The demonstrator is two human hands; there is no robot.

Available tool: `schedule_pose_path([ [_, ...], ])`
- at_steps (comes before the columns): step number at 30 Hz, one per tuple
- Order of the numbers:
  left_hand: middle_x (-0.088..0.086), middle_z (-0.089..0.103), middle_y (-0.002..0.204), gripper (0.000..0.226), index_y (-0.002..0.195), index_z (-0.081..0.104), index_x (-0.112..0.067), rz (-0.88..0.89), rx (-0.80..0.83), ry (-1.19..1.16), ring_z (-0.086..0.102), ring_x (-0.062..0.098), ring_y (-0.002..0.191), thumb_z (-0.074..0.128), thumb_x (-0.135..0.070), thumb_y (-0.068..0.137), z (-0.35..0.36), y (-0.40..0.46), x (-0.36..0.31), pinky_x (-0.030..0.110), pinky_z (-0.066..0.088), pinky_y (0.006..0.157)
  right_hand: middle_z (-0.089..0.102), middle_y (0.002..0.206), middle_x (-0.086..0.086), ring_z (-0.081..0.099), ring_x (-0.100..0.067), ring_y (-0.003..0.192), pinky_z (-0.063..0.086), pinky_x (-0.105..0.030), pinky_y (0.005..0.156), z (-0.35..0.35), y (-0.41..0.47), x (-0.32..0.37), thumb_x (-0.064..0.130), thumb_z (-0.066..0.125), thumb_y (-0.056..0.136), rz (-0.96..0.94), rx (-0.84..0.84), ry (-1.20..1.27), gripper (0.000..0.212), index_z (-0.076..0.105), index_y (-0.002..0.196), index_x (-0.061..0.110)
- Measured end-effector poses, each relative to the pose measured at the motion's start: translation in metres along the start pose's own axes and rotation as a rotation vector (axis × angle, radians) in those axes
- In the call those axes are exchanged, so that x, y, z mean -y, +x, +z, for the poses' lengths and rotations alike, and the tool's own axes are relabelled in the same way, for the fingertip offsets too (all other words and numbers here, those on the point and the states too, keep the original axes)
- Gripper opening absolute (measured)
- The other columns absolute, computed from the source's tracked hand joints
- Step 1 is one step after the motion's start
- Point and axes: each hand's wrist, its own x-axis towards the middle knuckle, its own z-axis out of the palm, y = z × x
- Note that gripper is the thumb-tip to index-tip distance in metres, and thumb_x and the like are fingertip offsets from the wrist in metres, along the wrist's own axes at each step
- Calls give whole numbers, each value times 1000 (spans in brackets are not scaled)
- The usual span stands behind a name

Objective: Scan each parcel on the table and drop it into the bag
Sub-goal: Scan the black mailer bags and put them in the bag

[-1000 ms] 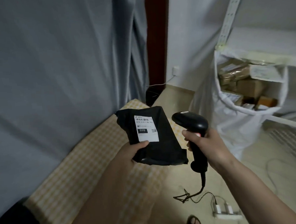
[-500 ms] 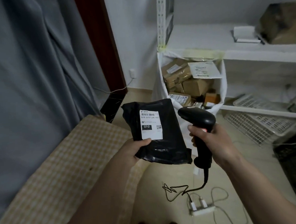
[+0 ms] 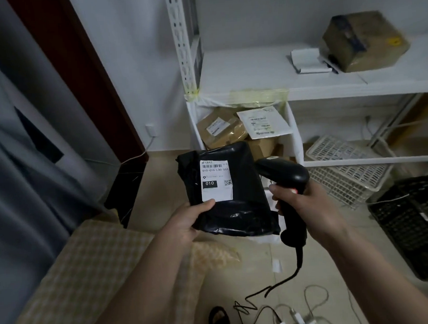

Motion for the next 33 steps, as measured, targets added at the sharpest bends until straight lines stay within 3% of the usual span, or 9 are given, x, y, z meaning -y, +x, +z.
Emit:
schedule_pose_path([
  [3,10,75,94,20,104,69,-6,13,35,-30,73,20,80,65,0,86,-1,31,-31,30,60,70,64,74,-13,60,-18,63,54,-34,67,8,26,8,16,70,84,-25,-19,4,12,66,90,6],
  [8,8,75,95,20,107,67,-9,19,117,-47,73,19,79,59,0,90,19,74,-71,31,60,65,59,66,-9,56,-17,58,50,-22,53,11,59,12,10,69,84,-38,-76,48,8,65,88,4],
  [13,15,68,114,36,125,60,-4,-37,163,-60,69,27,92,58,3,90,47,111,-92,41,61,63,56,69,-17,54,-25,61,48,-36,61,0,94,18,9,70,83,-36,-137,60,19,62,90,-6],
  [17,16,66,121,43,130,57,-3,-82,98,-55,65,28,104,63,0,88,71,141,-102,39,60,64,59,69,-15,57,-25,62,51,-36,62,-13,127,22,11,71,82,-23,-156,49,11,66,86,2],
  [20,15,68,111,37,125,59,-3,-112,100,-76,67,27,98,63,0,89,100,165,-107,40,60,64,61,68,-15,58,-23,61,51,-38,64,-28,152,26,13,72,82,-34,-132,9,15,66,88,1],
  [24,17,65,116,24,113,62,-8,-160,124,-129,63,32,103,61,0,91,159,200,-114,50,55,80,66,74,-11,64,-21,68,53,-26,62,-56,184,31,14,71,83,-28,-151,-3,13,68,92,5],
  [27,18,65,108,28,119,58,-7,-222,116,-145,63,32,93,59,-1,92,202,227,-113,46,59,62,68,75,-9,64,-19,67,55,-24,60,-76,207,29,12,70,84,-8,-143,16,9,68,92,10],
  [30,22,62,96,7,102,58,-2,-313,108,-246,62,33,88,55,-2,95,230,247,-109,42,58,50,64,72,-13,60,-18,61,52,-19,53,-90,226,23,10,69,84,41,-137,6,9,67,91,5],
  [33,20,60,99,4,93,55,-1,-348,17,-246,59,32,110,55,-3,96,234,267,-102,42,57,73,63,74,-18,59,-23,64,52,-18,53,-96,240,16,10,68,85,86,-101,-3,10,66,92,2],
])
